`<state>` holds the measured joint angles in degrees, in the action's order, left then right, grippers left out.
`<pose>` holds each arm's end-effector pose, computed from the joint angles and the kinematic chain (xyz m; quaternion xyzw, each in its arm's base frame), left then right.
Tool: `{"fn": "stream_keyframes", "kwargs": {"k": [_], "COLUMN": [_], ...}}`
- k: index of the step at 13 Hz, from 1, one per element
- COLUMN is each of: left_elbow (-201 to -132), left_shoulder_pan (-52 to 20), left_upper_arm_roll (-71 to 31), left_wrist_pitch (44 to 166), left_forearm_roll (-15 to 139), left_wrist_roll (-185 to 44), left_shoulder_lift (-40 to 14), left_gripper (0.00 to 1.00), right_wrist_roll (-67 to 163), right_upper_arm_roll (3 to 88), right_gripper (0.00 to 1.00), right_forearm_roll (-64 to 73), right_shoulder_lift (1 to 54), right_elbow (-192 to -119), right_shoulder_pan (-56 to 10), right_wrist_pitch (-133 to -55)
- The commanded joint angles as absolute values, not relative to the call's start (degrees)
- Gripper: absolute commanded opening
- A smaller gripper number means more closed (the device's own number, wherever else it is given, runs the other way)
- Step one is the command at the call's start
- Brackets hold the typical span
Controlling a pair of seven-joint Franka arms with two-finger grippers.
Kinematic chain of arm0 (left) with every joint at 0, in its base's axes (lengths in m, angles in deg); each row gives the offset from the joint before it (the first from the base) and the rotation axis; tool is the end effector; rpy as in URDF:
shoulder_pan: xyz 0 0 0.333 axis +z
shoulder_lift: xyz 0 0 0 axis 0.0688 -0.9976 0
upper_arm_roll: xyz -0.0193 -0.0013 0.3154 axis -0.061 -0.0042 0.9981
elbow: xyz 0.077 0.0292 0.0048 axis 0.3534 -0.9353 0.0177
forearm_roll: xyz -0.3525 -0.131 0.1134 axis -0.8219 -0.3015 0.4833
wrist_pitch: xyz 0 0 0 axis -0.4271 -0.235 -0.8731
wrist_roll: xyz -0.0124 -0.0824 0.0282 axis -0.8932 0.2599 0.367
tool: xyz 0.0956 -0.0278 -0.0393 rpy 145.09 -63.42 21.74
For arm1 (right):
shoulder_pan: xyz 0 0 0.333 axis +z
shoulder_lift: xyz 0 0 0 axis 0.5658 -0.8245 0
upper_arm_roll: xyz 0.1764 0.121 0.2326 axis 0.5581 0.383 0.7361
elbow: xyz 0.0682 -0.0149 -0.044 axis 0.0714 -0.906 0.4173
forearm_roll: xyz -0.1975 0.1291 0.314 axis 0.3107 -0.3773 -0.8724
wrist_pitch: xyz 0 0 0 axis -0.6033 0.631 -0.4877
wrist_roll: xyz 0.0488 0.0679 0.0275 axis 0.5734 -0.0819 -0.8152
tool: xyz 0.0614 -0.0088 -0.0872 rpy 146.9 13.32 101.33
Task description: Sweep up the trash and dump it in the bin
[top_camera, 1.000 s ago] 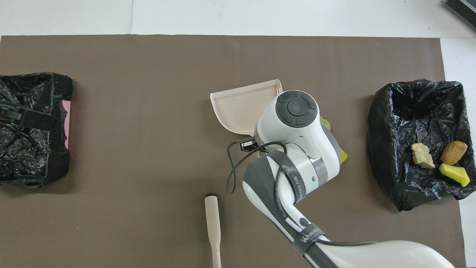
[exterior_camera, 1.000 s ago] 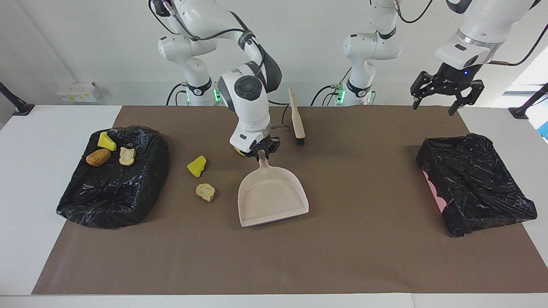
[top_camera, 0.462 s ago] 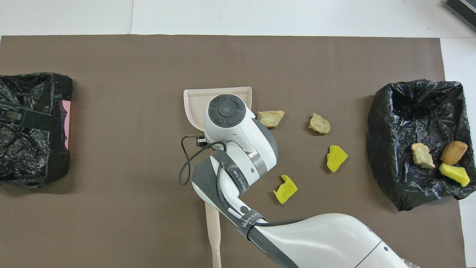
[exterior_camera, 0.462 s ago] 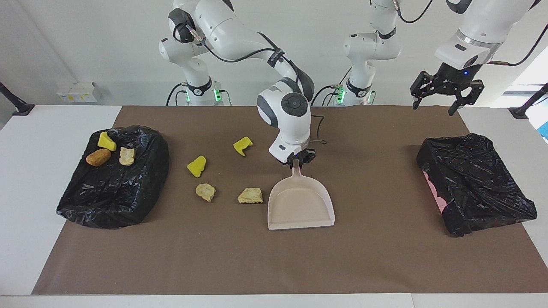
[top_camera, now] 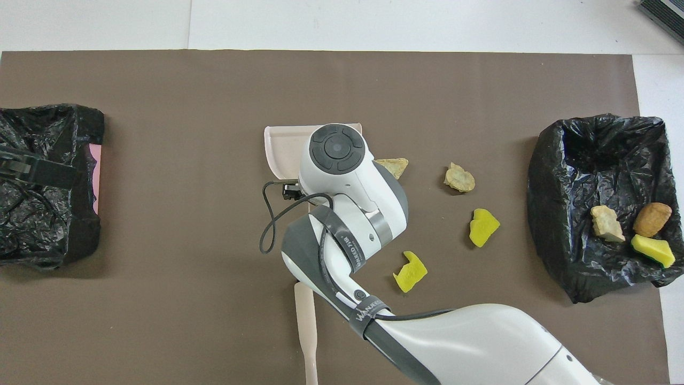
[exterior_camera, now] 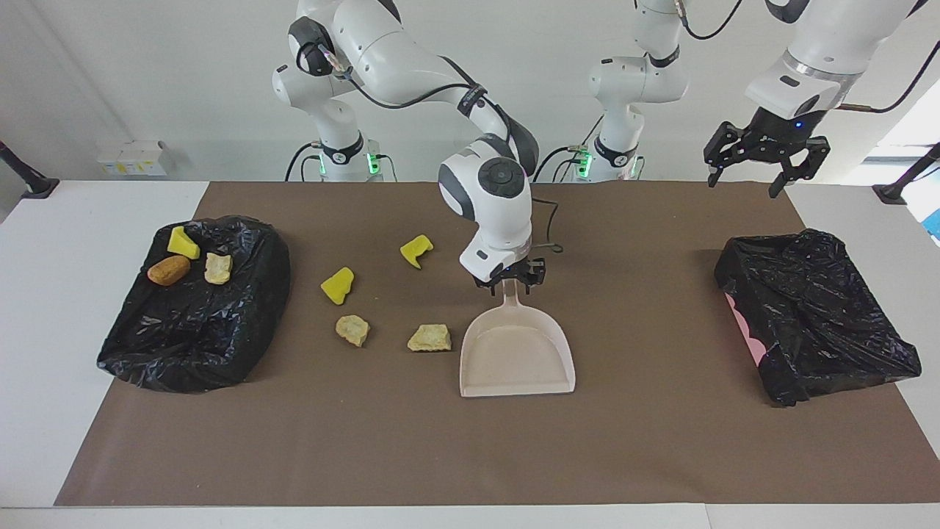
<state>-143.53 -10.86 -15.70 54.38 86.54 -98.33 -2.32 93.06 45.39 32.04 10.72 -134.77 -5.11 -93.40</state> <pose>0.5417 -0.0559 0.6671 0.9867 -0.1598 0.0294 0.0020 0.5789 0.4146 0.3726 -0.9979 0.0243 0.0192 0.0575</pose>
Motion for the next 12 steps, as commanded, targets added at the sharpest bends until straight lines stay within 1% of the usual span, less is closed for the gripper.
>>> {"fn": "stream_keyframes", "kwargs": {"k": [1, 3, 5, 9, 12], "left_elbow": [-144.2, -144.7, -145.5, -150.9, -152.1], "left_shoulder_pan": [-10.9, -10.9, -11.5, -11.2, -11.2], "left_upper_arm_roll": [-15.8, -16.4, -16.9, -23.8, -29.0], "left_wrist_pitch": [54.0, 55.1, 57.0, 66.7, 69.5], "left_forearm_roll": [87.2, 87.0, 86.0, 85.5, 86.1], "left_wrist_roll": [-98.2, -97.6, -94.9, -85.0, -79.2], "left_shoulder_lift": [-1.4, -1.4, -2.0, -3.9, -6.9], "left_gripper": [1.0, 1.0, 1.0, 1.0, 1.0], "right_wrist_roll": [94.3, 94.3, 95.2, 98.3, 101.1], "right_upper_arm_roll": [45.8, 45.9, 46.1, 46.1, 46.4], "right_gripper": [1.0, 1.0, 1.0, 1.0, 1.0], "right_forearm_roll": [32.0, 31.9, 31.6, 31.5, 31.3], "right_shoulder_lift": [16.5, 21.9, 26.2, 32.0, 34.9], "right_elbow": [-139.1, -145.0, -150.1, -158.6, -163.3], "right_shoulder_pan": [-5.8, -5.0, -2.6, 3.1, 6.2], "right_wrist_pitch": [-90.7, -90.7, -90.7, -91.7, -91.8]}}
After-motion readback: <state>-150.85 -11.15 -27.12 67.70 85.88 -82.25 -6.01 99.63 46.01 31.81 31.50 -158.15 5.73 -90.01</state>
